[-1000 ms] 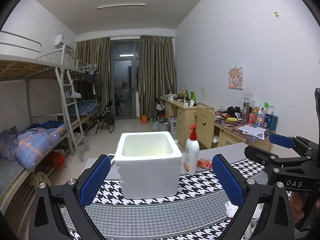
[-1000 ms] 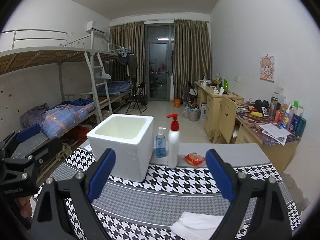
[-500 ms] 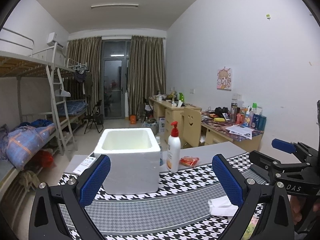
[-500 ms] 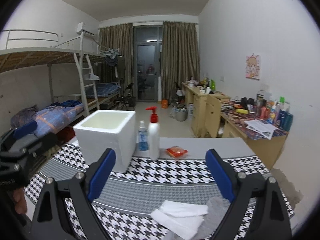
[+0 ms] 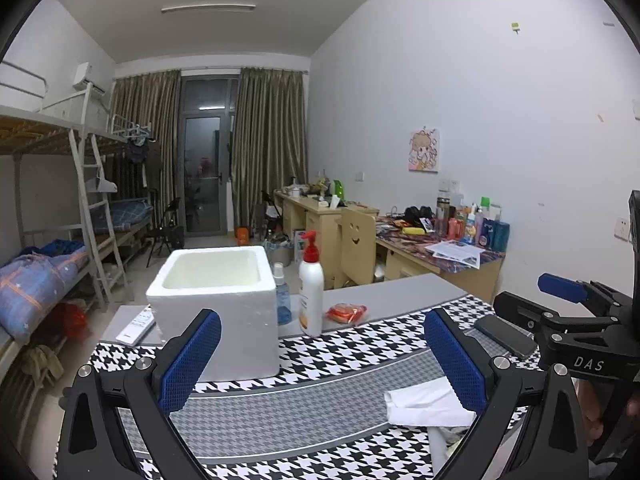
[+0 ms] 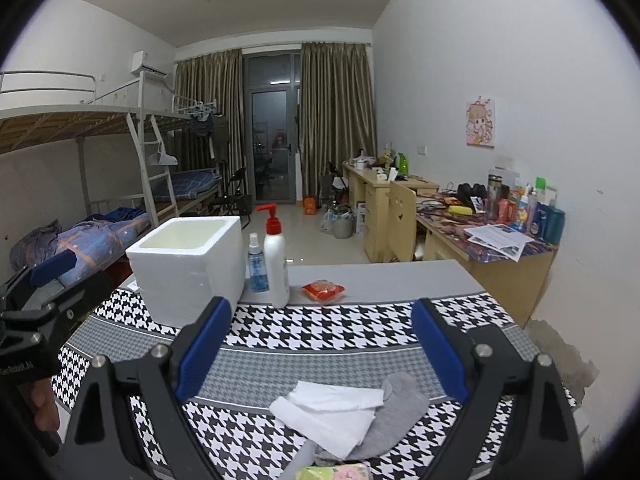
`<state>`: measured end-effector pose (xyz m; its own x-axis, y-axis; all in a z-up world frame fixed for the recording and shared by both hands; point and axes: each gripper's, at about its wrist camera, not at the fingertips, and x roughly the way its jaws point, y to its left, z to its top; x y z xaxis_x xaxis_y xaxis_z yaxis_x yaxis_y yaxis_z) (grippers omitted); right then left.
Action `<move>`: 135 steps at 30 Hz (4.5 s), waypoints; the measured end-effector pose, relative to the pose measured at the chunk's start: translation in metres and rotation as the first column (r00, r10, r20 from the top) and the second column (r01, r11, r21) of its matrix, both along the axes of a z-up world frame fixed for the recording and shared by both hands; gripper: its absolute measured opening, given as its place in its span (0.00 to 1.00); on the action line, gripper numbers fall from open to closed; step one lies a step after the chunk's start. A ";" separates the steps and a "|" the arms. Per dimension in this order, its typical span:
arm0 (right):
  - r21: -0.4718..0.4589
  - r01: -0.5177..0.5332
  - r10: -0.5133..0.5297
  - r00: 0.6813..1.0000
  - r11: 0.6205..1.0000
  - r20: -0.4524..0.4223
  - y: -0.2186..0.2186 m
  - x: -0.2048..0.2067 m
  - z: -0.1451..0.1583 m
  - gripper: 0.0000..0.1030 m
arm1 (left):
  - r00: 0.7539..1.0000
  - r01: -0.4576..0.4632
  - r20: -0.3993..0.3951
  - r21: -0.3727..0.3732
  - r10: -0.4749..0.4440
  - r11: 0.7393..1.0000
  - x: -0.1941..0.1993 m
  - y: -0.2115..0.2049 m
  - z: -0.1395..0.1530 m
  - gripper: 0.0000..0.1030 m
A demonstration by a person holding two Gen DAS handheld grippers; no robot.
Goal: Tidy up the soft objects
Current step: 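Move both tools back toward the remaining cloth and sock on the table, then lower the left gripper onto the white cloth while the right gripper approaches the grey sock, then close the left gripper on the white cloth while the right gripper grasps the grey sock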
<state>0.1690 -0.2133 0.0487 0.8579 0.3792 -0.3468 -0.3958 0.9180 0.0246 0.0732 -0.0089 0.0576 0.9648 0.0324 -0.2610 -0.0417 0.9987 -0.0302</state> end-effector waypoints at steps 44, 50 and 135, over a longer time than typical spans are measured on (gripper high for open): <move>-0.017 0.150 -0.151 0.978 0.988 -0.140 -0.063 0.026 -0.055 0.91 | 0.958 0.184 -0.219 -0.029 -0.186 0.983 0.072 -0.068 -0.067 0.99; -0.023 0.169 -0.171 0.971 0.985 -0.166 -0.071 0.033 -0.066 0.91 | 0.948 0.195 -0.250 -0.024 -0.195 0.980 0.080 -0.076 -0.075 0.99; -0.151 0.097 -0.158 0.869 0.984 -0.469 -0.053 0.103 -0.158 0.53 | 0.820 0.252 -0.494 -0.139 -0.288 0.958 0.142 -0.086 -0.155 0.12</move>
